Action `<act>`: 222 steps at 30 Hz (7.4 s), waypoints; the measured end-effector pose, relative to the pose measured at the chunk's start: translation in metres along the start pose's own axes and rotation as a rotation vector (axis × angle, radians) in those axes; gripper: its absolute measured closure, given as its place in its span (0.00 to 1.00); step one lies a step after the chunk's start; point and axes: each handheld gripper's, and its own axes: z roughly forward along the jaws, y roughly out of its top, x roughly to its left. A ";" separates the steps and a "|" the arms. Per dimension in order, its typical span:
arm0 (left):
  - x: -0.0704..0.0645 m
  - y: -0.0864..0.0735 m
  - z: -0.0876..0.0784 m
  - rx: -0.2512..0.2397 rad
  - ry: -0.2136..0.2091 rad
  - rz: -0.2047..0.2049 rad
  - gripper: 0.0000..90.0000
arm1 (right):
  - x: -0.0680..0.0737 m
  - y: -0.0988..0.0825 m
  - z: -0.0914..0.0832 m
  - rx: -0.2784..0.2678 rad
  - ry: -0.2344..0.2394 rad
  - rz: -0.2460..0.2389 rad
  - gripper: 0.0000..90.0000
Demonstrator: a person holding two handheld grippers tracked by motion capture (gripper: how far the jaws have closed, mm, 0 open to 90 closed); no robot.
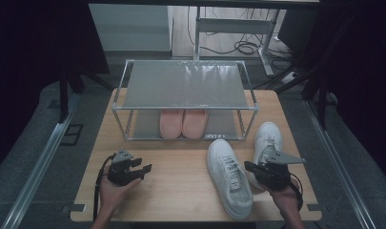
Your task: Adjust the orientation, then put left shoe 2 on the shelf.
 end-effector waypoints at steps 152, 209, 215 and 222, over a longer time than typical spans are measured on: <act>-0.008 -0.007 0.006 0.029 -0.017 0.010 0.52 | 0.043 -0.011 0.065 0.032 -0.013 0.010 0.86; -0.001 -0.007 0.000 0.011 -0.024 -0.016 0.52 | 0.049 0.011 0.018 -0.323 0.159 0.144 0.90; -0.001 -0.007 -0.001 0.006 -0.022 -0.018 0.52 | 0.053 0.017 0.011 -0.345 0.161 0.126 0.90; -0.002 -0.006 -0.001 0.006 -0.025 -0.017 0.52 | 0.056 0.024 0.006 -0.373 0.171 0.123 0.91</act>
